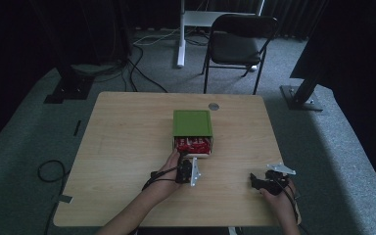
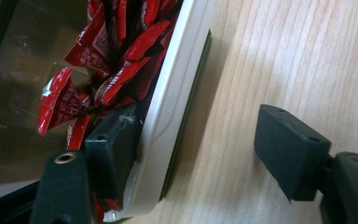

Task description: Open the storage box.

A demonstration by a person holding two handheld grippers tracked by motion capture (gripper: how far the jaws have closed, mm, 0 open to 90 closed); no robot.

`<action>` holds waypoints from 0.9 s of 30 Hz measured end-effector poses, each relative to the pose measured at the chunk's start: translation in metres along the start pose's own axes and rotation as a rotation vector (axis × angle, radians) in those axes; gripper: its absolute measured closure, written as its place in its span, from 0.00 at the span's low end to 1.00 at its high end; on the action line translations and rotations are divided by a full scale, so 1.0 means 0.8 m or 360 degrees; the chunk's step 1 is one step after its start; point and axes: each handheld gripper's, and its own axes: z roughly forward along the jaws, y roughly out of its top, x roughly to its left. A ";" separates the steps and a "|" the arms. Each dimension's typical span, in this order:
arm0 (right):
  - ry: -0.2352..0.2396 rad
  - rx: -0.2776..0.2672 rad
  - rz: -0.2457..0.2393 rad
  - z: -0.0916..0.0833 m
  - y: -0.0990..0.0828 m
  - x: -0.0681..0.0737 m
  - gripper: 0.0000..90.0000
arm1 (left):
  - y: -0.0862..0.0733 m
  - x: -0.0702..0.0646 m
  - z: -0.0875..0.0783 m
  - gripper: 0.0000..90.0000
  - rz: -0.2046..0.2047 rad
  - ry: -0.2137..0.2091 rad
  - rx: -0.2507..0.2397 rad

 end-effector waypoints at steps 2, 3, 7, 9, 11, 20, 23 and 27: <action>0.0000 0.0000 0.0000 0.000 0.000 0.000 0.14 | 0.000 -0.001 0.002 0.41 0.0064 0.0033 0.0028; 0.0000 0.0000 0.0000 0.000 0.000 0.000 0.14 | 0.000 -0.003 0.004 0.43 0.0119 0.0063 0.0037; 0.0000 0.0000 -0.0001 0.000 0.000 0.000 0.14 | 0.002 -0.005 0.007 0.51 0.0245 0.0138 0.0098; 0.0000 0.0000 0.0000 0.000 0.000 0.000 0.14 | 0.003 -0.006 0.008 0.55 0.0254 0.0162 0.0109; 0.0000 0.0000 0.0000 0.000 0.000 0.000 0.14 | 0.003 -0.007 0.009 0.56 0.0277 0.0174 0.0129; 0.0002 -0.0002 -0.0003 0.000 0.000 0.000 0.14 | 0.004 -0.008 0.014 0.75 0.0322 0.0304 0.0154; 0.0003 -0.0002 -0.0003 0.000 0.000 0.000 0.14 | 0.006 -0.007 0.015 0.79 0.0320 0.0303 0.0175; 0.0002 -0.0002 -0.0003 0.000 0.000 0.000 0.14 | 0.007 -0.007 0.015 0.79 0.0350 0.0307 0.0181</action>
